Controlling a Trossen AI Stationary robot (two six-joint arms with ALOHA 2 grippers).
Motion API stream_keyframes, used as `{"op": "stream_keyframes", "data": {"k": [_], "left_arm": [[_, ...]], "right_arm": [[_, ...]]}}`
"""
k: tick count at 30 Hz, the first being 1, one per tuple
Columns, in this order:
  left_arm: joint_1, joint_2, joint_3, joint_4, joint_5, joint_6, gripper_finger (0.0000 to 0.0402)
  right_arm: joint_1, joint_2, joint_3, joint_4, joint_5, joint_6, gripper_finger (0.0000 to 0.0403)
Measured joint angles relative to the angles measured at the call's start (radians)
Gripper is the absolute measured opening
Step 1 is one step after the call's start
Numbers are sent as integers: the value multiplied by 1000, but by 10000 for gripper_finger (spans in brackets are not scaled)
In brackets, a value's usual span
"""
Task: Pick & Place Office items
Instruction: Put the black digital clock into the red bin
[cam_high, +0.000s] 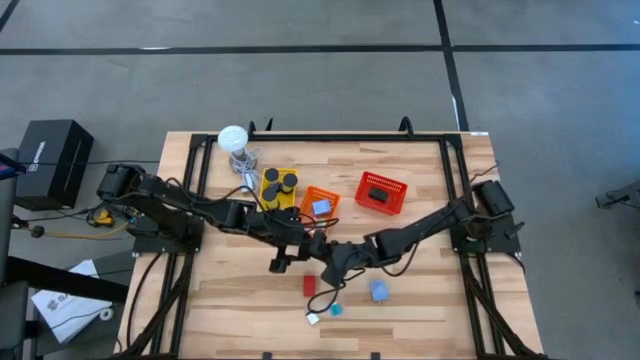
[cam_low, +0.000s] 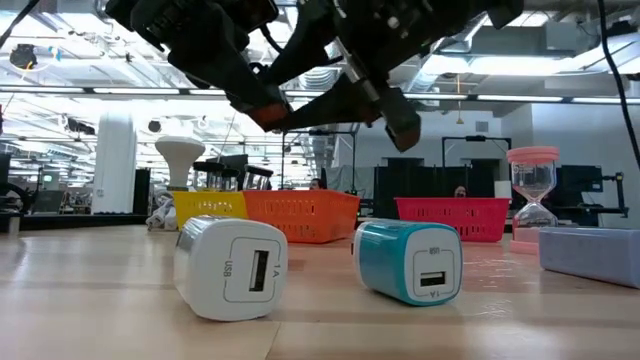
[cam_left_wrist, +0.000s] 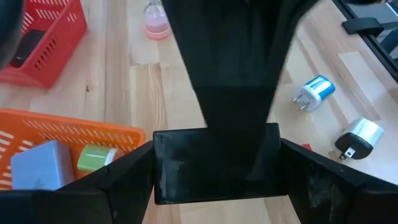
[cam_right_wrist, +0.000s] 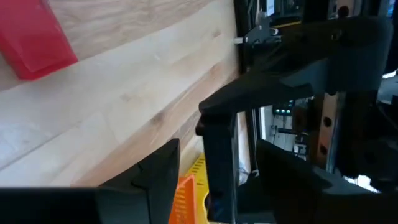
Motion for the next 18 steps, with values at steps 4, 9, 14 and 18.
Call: {"op": "stream_keyframes", "data": {"k": [4, 9, 14, 18], "left_arm": [[0, 0, 0, 9, 39, -1, 306], [0, 0, 0, 20, 54, -4, 303], [0, 0, 0, 23, 55, -3, 306], [0, 0, 0, 23, 59, -3, 305]], "right_arm": [[-15, 25, 19, 2, -1, 0, 183], [-42, 33, 23, 11, -11, -2, 160], [-49, 32, 23, 10, -11, 5, 128], [-49, 32, 23, 12, -11, 6, 98]]}}
